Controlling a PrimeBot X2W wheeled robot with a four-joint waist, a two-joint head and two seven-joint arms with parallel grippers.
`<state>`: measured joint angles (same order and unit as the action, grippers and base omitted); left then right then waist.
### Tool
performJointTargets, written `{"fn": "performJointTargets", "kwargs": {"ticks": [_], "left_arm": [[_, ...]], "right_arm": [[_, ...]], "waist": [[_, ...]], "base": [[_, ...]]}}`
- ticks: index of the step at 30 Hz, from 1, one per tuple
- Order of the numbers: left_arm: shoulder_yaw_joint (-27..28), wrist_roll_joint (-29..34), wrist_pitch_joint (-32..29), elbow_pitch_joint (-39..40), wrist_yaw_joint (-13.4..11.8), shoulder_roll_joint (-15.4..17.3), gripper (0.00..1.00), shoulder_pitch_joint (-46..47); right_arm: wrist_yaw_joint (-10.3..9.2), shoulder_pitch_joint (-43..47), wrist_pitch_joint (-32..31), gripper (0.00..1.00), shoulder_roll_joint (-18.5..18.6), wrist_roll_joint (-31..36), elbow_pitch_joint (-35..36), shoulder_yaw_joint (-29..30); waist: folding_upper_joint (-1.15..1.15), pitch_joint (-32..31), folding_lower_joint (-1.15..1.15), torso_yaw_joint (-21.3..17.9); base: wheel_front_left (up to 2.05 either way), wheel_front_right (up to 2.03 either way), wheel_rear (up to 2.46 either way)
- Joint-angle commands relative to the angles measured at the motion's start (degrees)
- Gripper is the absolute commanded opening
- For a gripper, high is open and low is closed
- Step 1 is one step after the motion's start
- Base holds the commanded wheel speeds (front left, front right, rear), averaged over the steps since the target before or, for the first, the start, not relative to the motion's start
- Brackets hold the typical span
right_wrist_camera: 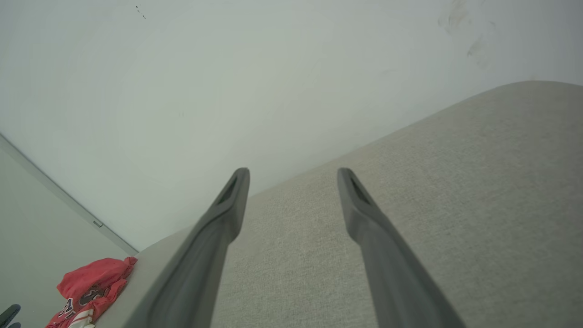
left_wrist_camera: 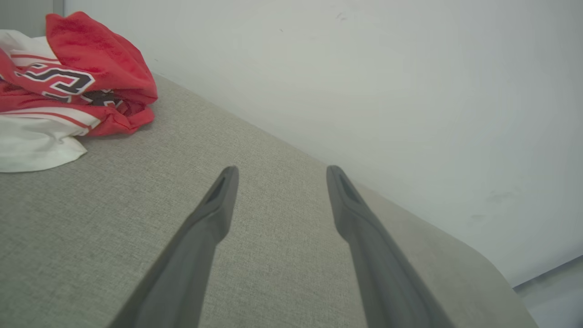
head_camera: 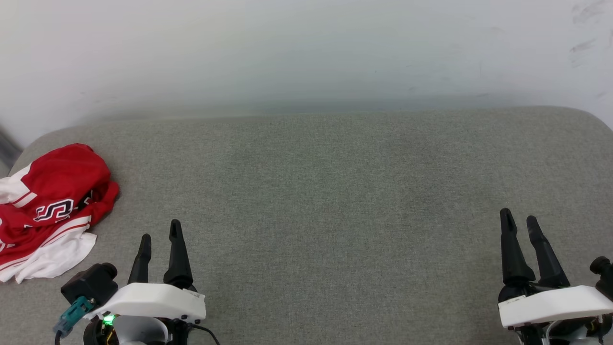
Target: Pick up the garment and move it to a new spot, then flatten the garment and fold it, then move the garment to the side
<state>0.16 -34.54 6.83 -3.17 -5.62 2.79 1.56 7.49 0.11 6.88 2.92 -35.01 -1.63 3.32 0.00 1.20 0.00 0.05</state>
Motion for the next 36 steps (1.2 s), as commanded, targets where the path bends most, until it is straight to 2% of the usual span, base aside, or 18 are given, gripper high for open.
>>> {"fn": "performJointTargets", "kwargs": {"ticks": [1, 20, 36], "left_arm": [[-0.39, 1.91, 0.64, 0.99, -0.37, 0.23, 1.0, 0.02], [-3.66, 13.79, 3.48, 1.69, -2.51, 1.42, 1.0, -1.34], [-5.63, 21.44, 5.54, 2.34, -1.92, 1.49, 1.0, -2.24]], "right_arm": [[0.0, -0.1, 0.54, 1.0, 0.0, 2.03, 1.08, -0.07], [0.0, 1.59, 3.41, 1.0, -0.02, 14.48, 2.3, -0.77], [0.0, 2.84, 5.43, 1.0, -0.04, 22.05, 3.35, -1.41]], "waist": [[0.0, 0.0, 0.0, 0.0], [0.0, 0.04, 0.0, 0.23], [0.0, 0.08, 0.0, 0.09]], "base": [[0.0, 0.0, 0.0], [0.0, 0.0, 0.0], [0.0, 0.0, 0.0]]}}
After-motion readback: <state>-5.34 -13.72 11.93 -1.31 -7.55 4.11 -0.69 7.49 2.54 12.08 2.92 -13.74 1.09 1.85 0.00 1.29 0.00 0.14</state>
